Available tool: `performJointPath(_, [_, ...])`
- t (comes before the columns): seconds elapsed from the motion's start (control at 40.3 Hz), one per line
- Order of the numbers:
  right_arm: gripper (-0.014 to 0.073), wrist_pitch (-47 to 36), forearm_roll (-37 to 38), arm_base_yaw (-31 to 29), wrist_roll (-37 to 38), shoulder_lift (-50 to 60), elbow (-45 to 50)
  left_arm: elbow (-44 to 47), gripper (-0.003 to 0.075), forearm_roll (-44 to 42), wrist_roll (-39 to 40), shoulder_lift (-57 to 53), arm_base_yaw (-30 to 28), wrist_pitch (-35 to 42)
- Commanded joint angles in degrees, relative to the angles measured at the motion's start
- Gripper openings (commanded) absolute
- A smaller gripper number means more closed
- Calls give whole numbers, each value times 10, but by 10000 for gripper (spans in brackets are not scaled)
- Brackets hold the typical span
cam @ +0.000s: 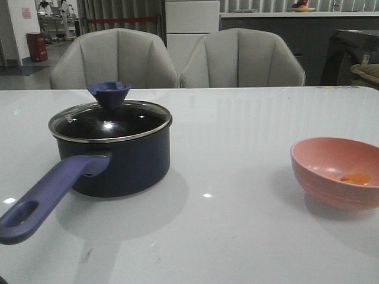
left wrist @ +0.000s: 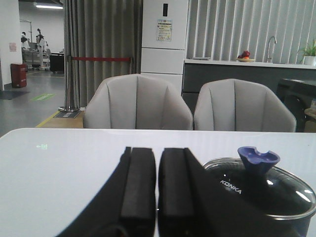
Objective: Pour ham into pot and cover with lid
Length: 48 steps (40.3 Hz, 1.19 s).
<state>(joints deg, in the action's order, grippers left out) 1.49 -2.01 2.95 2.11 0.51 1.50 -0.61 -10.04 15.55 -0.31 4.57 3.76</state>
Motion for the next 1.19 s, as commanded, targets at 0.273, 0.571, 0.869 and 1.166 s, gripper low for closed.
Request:
performJointPath(0.273, [159,-44,6,-2,-1,11,6,-210,125,14,4,86,-1,-175])
performJointPath(0.571, [159,-44,6,-2,-1,11,6,-236,125,39,4,140,-1,-186])
performJointPath(0.869, [159,-44,6,-2,-1,11,6,-236,155,39,4,151,-1,-222])
performJointPath(1.166, [159,-44,6,-2,-1,11,6,-248,573,37,2,186,4,-273])
